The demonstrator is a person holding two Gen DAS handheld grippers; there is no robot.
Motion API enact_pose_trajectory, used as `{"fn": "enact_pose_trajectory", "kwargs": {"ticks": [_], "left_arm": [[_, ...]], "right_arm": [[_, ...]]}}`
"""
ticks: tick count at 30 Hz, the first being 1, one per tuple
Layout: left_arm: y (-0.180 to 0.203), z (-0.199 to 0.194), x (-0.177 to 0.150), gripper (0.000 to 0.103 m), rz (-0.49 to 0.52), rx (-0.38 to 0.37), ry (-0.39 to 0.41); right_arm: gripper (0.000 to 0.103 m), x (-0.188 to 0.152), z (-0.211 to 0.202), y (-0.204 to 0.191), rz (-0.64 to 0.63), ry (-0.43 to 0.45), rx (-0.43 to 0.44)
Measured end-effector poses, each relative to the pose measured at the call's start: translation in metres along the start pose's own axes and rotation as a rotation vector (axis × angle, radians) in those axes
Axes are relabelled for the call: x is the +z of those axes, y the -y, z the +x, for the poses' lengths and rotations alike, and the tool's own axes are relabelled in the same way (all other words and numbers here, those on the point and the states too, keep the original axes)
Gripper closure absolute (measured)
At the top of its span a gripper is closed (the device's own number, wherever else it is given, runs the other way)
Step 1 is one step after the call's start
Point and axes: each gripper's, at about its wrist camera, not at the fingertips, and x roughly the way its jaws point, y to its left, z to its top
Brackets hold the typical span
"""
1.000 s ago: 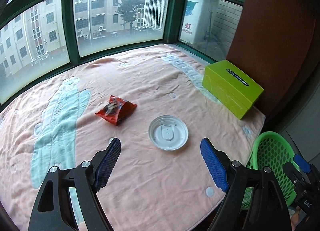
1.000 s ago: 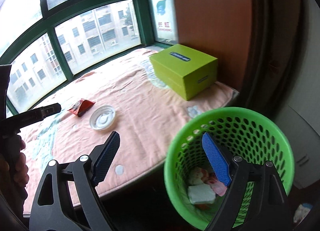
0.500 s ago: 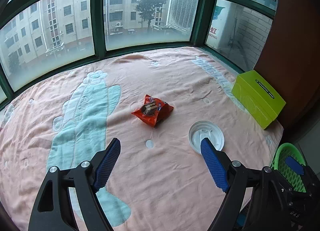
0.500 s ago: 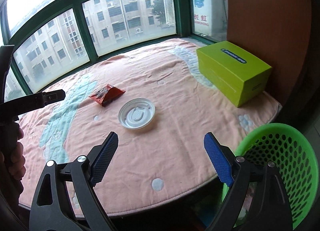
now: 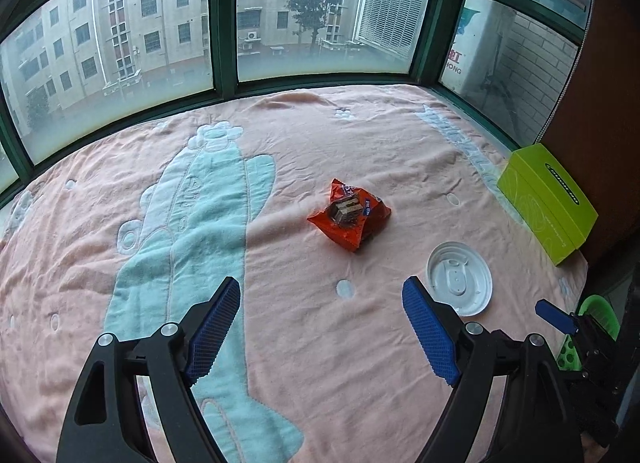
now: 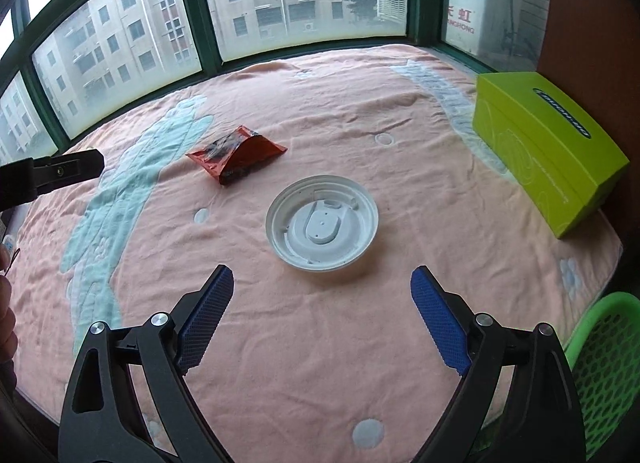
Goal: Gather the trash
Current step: 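Grasp the white plastic plate by its rim with the right tool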
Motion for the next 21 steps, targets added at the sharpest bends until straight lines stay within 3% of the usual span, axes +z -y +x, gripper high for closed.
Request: {"fn": "enact_pose_trajectory", "kwargs": {"ticks": [11,21], "left_arm": [[-0.008,0.031,0.008,0.020,0.005,0.013,-0.045],[-0.009,0.055,0.015,0.020,0.014,0.021,-0.072]], "right_arm": [[0.010,0.010,0.056,-0.001,-0.052,-0.081,-0.023],[0.007,0.021,0.080,-0.004,-0.075,-0.102,-0.016]]}}
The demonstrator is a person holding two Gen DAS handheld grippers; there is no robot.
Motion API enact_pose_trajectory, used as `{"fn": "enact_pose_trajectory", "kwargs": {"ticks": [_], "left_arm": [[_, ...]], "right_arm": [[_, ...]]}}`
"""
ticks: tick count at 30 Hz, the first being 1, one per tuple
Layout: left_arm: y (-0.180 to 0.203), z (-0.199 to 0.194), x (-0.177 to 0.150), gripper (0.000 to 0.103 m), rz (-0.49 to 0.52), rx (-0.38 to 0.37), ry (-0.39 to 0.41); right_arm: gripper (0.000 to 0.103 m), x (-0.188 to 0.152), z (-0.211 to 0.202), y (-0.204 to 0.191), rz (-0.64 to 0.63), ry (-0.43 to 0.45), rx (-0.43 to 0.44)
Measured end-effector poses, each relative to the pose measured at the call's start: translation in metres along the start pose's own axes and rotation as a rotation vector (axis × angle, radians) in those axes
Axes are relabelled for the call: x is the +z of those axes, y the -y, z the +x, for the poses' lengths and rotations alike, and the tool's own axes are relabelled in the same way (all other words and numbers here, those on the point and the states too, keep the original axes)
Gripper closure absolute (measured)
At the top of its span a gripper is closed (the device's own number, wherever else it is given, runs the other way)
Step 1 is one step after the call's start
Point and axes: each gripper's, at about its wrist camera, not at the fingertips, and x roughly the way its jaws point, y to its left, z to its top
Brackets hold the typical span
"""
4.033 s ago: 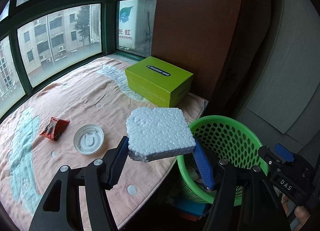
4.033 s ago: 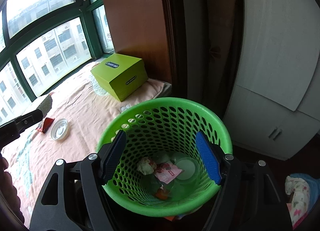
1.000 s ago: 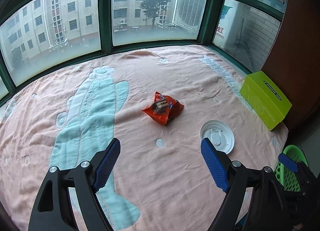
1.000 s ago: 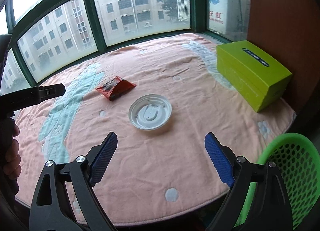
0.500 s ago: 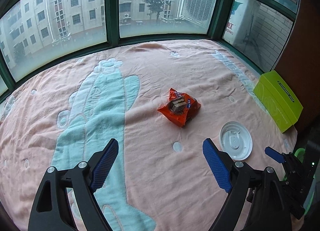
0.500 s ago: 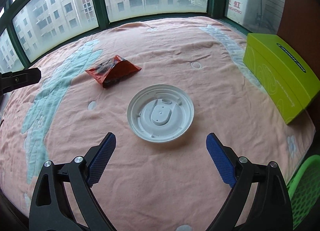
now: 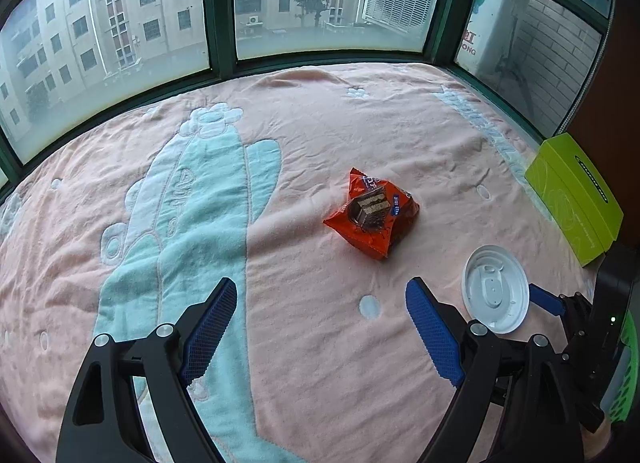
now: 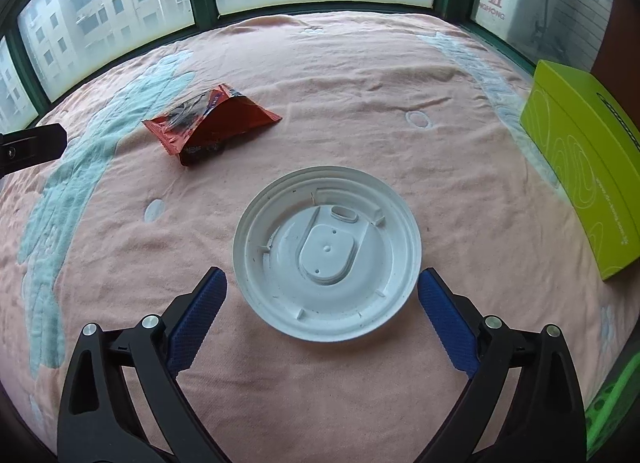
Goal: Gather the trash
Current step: 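Grasp the white plastic plate by its rim with the right tool, then grasp the orange snack bag with the left tool while the right tool holds the plate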
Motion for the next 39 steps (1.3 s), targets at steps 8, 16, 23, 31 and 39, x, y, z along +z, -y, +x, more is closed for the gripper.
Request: {"fn": "enact_pose_trajectory", "kwargs": {"ticks": [8,16,23,31,39], "left_arm": [[0.008,0.023,0.008,0.020,0.038,0.005,-0.032],[0.021,0.049,0.020,0.019,0.089,0.014,-0.048],[0.034,0.077,0.037,0.020,0.139,0.014,-0.065],[0.056,0.104,0.045,0.019,0.229,-0.003,-0.087],[0.056,0.124,0.046,0.020,0.245,0.002,-0.110]], "right_arm": [[0.007,0.007,0.009,0.004,0.027,-0.013,0.008],[0.010,0.007,0.007,0.006,0.031,-0.005,0.001],[0.010,0.005,-0.002,0.015,0.061,0.004,0.002],[0.010,-0.001,-0.005,0.026,0.094,-0.008,0.003],[0.010,-0.006,-0.002,0.029,0.100,-0.018,0.010]]}}
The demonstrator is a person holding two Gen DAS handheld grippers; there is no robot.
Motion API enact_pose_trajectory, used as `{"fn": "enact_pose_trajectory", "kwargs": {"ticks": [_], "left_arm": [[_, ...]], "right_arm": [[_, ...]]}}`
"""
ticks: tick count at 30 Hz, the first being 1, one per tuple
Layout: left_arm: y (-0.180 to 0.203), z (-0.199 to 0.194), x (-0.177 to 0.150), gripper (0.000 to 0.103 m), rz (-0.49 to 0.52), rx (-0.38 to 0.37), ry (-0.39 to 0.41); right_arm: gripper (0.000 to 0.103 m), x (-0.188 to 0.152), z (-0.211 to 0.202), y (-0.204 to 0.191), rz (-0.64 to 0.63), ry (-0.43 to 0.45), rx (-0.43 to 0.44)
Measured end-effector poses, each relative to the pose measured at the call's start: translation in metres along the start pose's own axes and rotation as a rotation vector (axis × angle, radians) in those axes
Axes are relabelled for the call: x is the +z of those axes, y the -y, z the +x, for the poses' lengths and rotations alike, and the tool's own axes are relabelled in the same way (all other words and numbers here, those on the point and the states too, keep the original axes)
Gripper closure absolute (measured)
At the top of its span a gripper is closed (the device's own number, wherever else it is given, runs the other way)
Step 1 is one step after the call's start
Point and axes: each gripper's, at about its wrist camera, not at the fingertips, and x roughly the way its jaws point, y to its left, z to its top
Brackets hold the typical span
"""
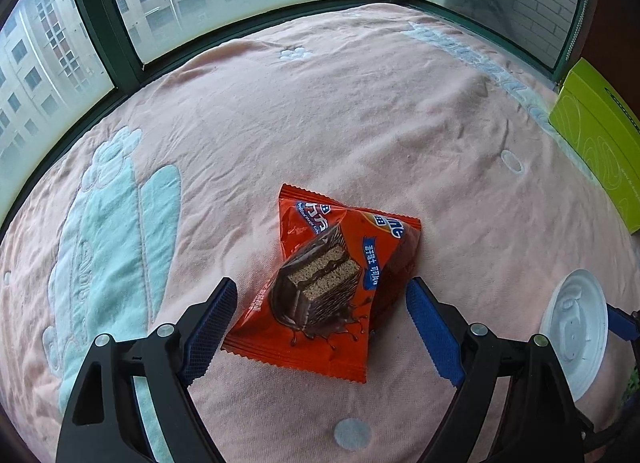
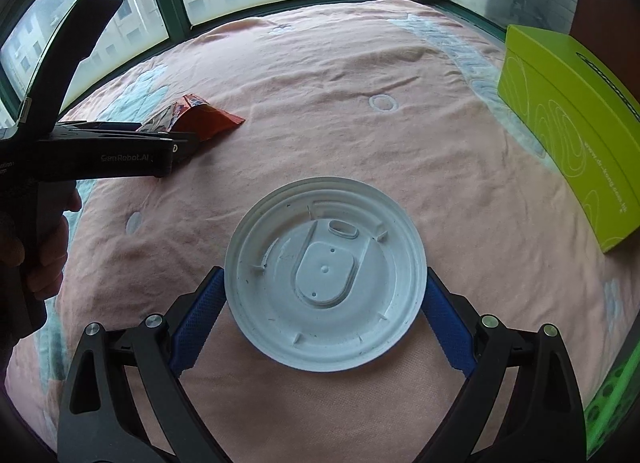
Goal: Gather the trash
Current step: 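Grasp the orange snack bag with the left tool while the right tool holds the plate, then carry the plate and snack bag to the wastebasket with both tools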
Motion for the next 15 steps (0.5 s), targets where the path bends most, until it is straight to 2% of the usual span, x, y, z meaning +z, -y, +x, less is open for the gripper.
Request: {"fn": "enact_pose_trajectory", "kwargs": {"ticks": [6,10,15], "left_arm": [[-0.003,0.007,0.000,0.032,-0.023,-0.026,-0.006],[-0.004,0.003,-0.001,0.049,-0.029,-0.028,0.006],[-0.006,-0.007,-0.005,0.055,-0.057,-0.032,0.021]], "right_arm": [[0.010,-0.001,0.000,-0.001,-0.006,-0.002,-0.004],[0.010,-0.002,-0.003,0.000,0.014,0.003,-0.003],[0.011,-0.005,-0.012,0.001,0.033,0.017,-0.002]]}}
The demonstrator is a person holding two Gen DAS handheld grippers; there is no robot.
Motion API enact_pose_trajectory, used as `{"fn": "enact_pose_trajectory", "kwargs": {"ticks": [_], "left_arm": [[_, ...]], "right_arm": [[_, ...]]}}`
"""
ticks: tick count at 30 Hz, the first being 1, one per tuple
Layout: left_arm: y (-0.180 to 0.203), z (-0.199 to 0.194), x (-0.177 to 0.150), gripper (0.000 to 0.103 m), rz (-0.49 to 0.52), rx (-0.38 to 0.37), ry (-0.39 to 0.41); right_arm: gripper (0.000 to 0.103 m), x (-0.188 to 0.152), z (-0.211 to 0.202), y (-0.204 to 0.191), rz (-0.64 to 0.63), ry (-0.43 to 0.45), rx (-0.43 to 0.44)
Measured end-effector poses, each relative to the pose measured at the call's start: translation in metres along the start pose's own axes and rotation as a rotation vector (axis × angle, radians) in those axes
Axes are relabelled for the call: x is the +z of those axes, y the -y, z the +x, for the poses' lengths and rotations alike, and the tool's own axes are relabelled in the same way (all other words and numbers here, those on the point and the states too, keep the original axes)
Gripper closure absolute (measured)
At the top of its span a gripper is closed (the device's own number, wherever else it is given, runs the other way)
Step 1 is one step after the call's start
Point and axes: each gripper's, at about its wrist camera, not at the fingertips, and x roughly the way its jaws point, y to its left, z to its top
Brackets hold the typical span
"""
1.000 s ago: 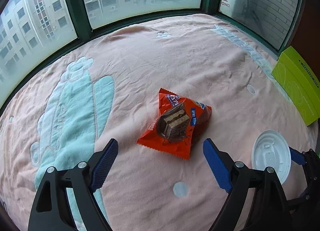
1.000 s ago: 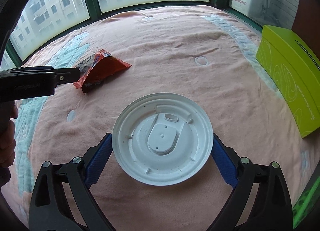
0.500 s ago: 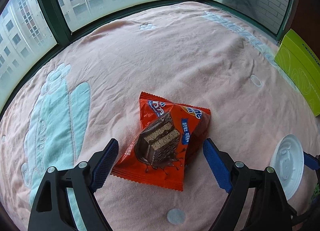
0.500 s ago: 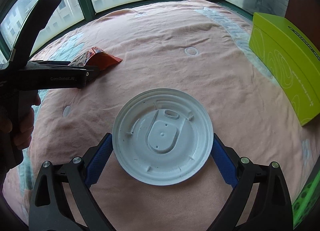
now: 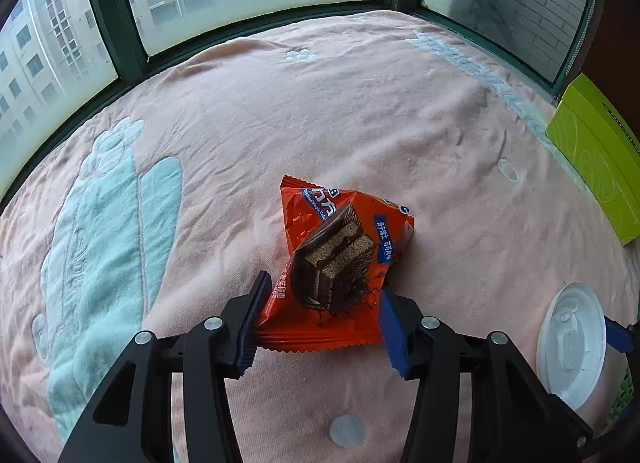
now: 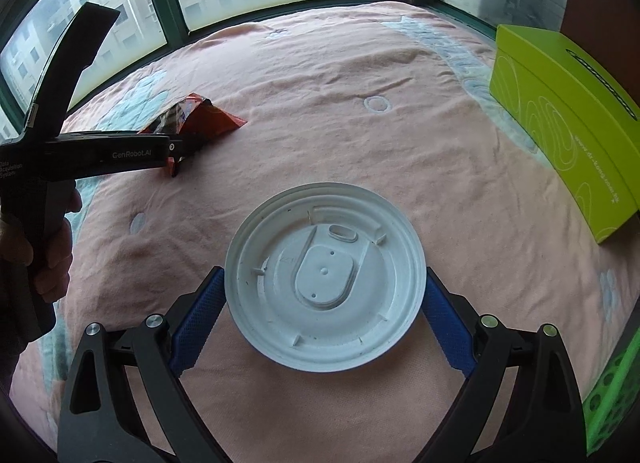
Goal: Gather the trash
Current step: 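Carry the plate and snack bag to the wastebasket with both tools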
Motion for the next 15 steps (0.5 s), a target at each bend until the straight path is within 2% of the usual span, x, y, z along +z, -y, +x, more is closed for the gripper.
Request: {"fn": "enact_pose_trajectory", "kwargs": {"ticks": [15], "left_arm": [[-0.002,-0.072,-0.036,0.060,-0.070,-0.016,0.083]], "right_arm": [[0.011,-0.008,-0.055,-0.005,0.021,0.092,0.017]]}}
